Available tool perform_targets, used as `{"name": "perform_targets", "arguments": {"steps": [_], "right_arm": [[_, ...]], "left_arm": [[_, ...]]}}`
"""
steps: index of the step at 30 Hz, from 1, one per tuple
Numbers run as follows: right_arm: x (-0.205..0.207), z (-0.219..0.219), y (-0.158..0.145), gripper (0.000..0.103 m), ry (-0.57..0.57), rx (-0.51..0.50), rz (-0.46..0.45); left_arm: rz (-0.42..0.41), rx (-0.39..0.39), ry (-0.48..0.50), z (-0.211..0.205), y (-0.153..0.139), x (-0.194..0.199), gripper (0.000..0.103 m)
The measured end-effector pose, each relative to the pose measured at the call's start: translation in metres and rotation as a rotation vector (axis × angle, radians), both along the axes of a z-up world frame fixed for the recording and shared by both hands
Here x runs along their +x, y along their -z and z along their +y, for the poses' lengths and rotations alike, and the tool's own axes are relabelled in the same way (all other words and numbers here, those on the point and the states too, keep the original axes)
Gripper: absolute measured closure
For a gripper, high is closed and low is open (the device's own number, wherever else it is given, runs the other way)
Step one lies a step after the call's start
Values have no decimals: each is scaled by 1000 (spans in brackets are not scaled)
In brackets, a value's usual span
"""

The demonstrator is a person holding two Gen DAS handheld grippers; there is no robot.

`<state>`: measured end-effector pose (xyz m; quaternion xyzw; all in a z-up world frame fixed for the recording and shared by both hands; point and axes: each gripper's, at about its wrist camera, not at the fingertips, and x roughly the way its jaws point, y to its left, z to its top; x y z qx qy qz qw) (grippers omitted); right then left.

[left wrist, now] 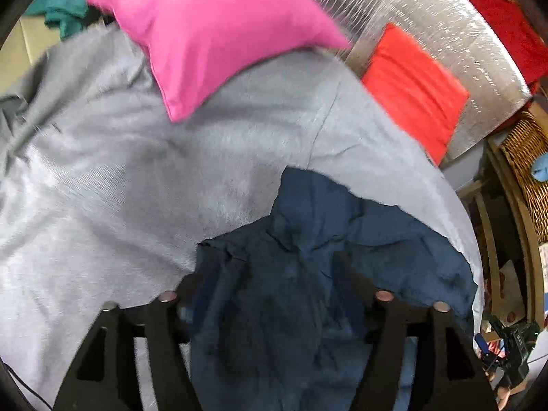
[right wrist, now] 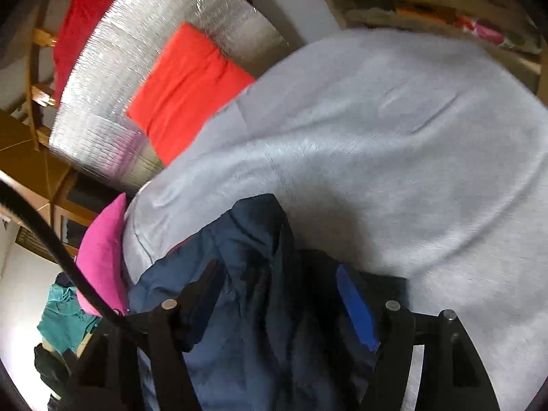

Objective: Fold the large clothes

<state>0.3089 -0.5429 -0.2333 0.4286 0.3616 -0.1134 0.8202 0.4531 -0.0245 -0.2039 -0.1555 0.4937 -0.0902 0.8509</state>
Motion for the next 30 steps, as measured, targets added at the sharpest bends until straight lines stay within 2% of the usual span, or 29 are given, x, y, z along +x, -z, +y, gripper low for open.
{"name": "perform_targets", "arguments": {"steps": [2,5,8,11,13,16,18,21,23,25,26,28,30], "right_arm": [[-21,-1,-6,31,-8,-2,-3],[-47,-7,0,31,-6,21,1],[-63,-8,12,31,-13,88,10],[-81,4,23,31,-29,110,32],[-90,12,29,31,-32,126,47],[-103,22,36,31,-34,152,65],[-109,30,43,31,-33,163,77],[-112,43,47,29,-17,99,101],[-108,52,55,28,-40,91,116],[-104,61,54,34,-43,15,125],[-104,65,52,43,-49,-12,119],[-107,70,43,54,-48,-56,83],[-112,72,32,56,-33,-89,29]], "left_arm": [[-34,52,18,-3,-11,-17,29],[-40,132,57,-5,-13,-36,28],[-25,187,61,6,-5,-55,28],[18,213,41,25,14,-73,28],[47,191,34,41,23,-88,28],[67,71,-3,65,30,-115,28],[89,8,16,69,38,-128,28],[108,-55,61,62,45,-141,28],[111,-80,87,55,49,-143,28],[124,-77,93,50,56,-140,32],[130,-80,99,48,59,-139,36],[146,-94,96,48,62,-137,38],[142,-96,88,48,62,-139,38]]}}
